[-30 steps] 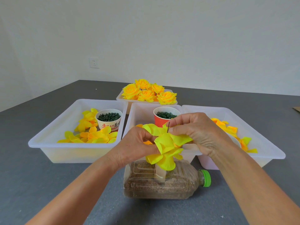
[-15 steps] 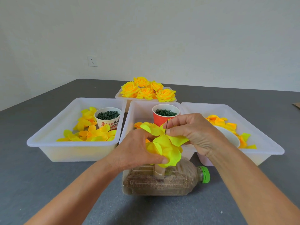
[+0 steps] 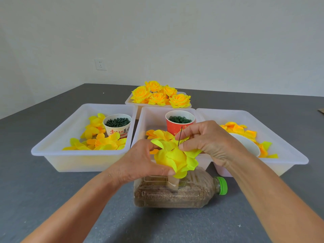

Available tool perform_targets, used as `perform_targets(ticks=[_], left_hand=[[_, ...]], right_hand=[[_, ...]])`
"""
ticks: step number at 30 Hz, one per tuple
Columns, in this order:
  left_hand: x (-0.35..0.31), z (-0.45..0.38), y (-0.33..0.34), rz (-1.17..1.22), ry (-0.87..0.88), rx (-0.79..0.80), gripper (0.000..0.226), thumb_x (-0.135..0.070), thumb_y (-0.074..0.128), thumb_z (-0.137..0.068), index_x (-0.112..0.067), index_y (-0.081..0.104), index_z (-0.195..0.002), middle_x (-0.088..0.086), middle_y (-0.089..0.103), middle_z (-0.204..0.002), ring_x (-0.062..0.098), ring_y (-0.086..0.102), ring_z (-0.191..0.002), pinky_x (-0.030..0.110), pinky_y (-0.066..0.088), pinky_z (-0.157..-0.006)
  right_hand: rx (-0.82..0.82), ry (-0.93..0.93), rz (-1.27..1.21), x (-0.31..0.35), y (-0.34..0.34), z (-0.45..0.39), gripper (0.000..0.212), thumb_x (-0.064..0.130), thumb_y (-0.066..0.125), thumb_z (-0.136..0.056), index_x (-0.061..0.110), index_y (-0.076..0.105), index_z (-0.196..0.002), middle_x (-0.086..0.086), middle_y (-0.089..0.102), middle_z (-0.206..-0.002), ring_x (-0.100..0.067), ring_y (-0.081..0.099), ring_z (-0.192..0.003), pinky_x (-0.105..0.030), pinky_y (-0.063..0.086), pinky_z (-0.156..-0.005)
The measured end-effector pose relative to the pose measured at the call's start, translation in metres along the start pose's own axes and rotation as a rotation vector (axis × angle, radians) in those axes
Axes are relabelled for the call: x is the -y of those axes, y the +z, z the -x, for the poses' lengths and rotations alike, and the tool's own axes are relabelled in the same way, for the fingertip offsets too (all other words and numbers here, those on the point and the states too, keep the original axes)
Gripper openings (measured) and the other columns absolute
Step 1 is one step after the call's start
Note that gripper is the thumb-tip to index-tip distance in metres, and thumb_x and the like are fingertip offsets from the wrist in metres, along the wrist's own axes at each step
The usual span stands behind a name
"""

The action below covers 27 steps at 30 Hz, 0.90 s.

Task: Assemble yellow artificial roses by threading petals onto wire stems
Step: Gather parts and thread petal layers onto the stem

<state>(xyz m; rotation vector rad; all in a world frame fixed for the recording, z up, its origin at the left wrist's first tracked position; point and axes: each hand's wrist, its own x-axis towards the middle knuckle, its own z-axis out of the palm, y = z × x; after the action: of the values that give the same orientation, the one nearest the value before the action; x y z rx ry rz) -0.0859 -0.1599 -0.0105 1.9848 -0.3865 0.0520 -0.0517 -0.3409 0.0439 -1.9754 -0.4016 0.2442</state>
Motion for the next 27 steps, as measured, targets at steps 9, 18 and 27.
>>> perform_targets(ticks=[9,18,27], left_hand=[[0.006,-0.001,-0.002,-0.004,0.025,-0.010,0.042,-0.014,0.086,-0.063,-0.020,0.068,-0.100,-0.012,0.072,-0.099,0.001,0.064,-0.096,0.009,0.045,-0.080],[-0.002,-0.001,-0.013,0.267,-0.033,-0.032,0.034,-0.026,0.070,-0.069,-0.014,0.069,-0.101,0.000,0.072,-0.102,0.013,0.065,-0.100,0.023,0.049,-0.087],[-0.017,-0.016,-0.001,0.265,-0.241,-0.230,0.028,-0.022,0.075,-0.072,0.000,0.073,-0.090,0.011,0.073,-0.089,0.016,0.066,-0.083,0.025,0.051,-0.077]], right_hand=[[0.066,-0.023,0.162,0.006,-0.003,-0.007,0.023,-0.003,0.076,-0.068,0.016,0.073,-0.079,-0.003,0.068,-0.074,-0.008,0.055,-0.067,-0.023,0.048,-0.064],[0.109,0.005,0.210,0.009,-0.004,-0.011,0.023,-0.002,0.076,-0.068,0.019,0.073,-0.075,-0.005,0.069,-0.084,-0.015,0.058,-0.082,-0.037,0.052,-0.083],[0.126,0.015,0.206,0.010,-0.004,-0.010,0.022,-0.003,0.074,-0.070,0.016,0.074,-0.080,-0.005,0.070,-0.083,-0.014,0.057,-0.079,-0.032,0.050,-0.075]])
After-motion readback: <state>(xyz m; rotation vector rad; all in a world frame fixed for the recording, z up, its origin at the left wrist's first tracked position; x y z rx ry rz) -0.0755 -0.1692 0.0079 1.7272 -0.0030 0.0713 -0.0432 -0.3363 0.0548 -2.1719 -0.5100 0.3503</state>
